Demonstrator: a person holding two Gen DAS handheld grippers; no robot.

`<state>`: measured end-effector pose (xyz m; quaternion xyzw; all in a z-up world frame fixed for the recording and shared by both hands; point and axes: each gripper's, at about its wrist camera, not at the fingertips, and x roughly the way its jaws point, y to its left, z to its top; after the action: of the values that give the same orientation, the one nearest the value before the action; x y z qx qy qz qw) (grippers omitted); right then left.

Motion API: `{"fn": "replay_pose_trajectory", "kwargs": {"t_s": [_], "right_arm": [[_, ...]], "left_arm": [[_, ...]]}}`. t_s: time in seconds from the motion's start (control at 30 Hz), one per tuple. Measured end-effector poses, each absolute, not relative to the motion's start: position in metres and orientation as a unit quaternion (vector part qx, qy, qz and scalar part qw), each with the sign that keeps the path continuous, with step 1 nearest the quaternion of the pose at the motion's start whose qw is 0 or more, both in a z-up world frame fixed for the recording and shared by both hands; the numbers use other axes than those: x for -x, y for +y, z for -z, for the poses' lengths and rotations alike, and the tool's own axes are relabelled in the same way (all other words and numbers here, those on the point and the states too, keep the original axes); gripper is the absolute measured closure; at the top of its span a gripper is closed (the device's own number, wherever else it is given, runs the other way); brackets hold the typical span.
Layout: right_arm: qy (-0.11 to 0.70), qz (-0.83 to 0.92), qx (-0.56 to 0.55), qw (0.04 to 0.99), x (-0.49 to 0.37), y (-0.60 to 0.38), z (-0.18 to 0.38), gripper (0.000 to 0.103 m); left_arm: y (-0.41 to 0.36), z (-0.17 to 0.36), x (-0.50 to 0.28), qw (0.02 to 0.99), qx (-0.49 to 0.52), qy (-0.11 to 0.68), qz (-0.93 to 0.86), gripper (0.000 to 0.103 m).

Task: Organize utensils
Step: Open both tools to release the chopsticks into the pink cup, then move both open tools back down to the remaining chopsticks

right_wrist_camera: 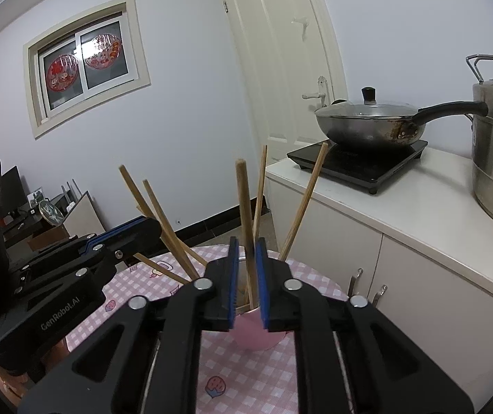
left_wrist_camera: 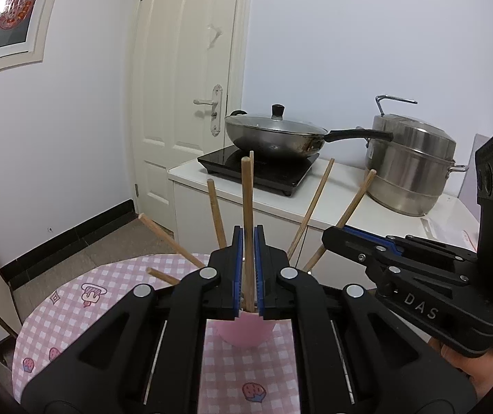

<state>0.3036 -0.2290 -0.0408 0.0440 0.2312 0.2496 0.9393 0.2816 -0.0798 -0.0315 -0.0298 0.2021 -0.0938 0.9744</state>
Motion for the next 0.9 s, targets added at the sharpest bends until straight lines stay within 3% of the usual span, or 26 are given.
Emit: {"fn": "replay_pose_trajectory", "kwargs": {"t_s": [0.07, 0.37, 0.43, 0.47, 0.5, 0.9], "right_arm": [[0.229, -0.248, -0.047, 0.940, -0.301, -0.231, 0.038, 0.079], [0.213, -0.242, -0.052, 0.945, -0.282, -0.239, 0.024, 0.068], [0.210, -0.241, -0.053, 0.946, -0.278, -0.240, 0.021, 0.066], [0.209, -0.241, -0.053, 0.946, -0.276, -0.241, 0.019, 0.066], [0.207, -0.240, -0.053, 0.947, -0.274, -0.241, 0.018, 0.066], [0.200, -0.242, -0.049, 0.948, -0.246, -0.237, 0.009, 0.065]], "left_arm": [[-0.078, 0.029, -0.279, 0.973, 0.036, 0.205, 0.096, 0.096], [-0.070, 0.019, -0.267, 0.968, 0.053, 0.221, 0.106, 0.096], [-0.070, 0.017, -0.265, 0.967, 0.054, 0.225, 0.109, 0.076], [-0.068, 0.016, -0.262, 0.968, 0.060, 0.220, 0.108, 0.041], [-0.066, 0.014, -0.258, 0.969, 0.066, 0.211, 0.108, 0.034], [-0.052, -0.005, -0.225, 0.971, 0.068, 0.203, 0.105, 0.034]]}}
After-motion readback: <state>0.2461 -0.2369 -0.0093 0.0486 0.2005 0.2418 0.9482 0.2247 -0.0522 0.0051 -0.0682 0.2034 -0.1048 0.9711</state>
